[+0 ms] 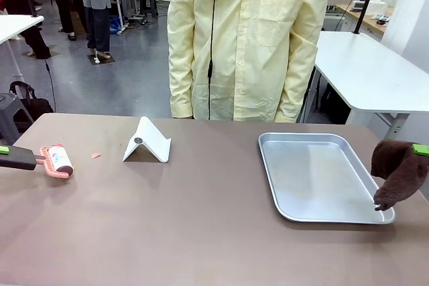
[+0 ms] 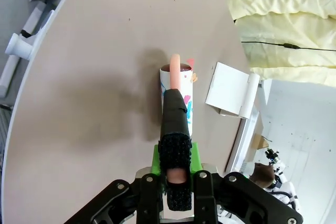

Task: Clean the surface of the table.
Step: Clean the area not pointed to by the person.

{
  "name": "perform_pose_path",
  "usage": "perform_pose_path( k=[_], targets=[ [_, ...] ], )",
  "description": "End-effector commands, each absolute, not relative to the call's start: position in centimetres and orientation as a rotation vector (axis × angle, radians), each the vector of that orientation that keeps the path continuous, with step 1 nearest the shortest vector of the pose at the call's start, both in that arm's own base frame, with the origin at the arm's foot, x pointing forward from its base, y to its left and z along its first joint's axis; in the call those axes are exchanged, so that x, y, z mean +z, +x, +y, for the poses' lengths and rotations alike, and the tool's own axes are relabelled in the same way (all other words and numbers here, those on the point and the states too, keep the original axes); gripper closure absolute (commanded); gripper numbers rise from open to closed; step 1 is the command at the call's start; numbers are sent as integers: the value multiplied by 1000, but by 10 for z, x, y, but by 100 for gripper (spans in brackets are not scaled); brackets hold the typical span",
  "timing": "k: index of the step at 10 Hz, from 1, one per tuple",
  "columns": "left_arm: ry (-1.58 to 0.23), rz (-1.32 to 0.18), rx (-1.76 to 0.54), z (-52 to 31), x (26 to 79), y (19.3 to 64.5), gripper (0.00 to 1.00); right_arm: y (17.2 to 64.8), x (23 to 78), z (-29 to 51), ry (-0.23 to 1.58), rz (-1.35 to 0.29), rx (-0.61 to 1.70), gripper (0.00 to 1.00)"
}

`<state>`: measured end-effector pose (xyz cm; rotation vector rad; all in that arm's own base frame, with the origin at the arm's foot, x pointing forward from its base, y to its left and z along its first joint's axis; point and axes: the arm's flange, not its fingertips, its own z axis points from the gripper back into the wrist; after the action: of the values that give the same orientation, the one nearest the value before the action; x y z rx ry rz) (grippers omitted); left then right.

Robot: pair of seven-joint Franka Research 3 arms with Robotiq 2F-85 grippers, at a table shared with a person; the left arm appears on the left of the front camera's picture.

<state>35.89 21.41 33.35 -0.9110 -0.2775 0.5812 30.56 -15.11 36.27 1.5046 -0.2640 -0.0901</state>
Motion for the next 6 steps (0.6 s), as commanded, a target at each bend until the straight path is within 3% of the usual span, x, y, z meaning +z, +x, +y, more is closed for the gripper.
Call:
perform_pose_path(
  k=[1, 6],
  targets=[
    [-890, -236, 591, 213, 332, 369, 78, 310, 365, -151, 1513, -288, -71, 94],
    [-821, -150, 537, 184, 324, 400, 78, 310, 365, -151, 1513, -288, -71, 94]
  ],
)
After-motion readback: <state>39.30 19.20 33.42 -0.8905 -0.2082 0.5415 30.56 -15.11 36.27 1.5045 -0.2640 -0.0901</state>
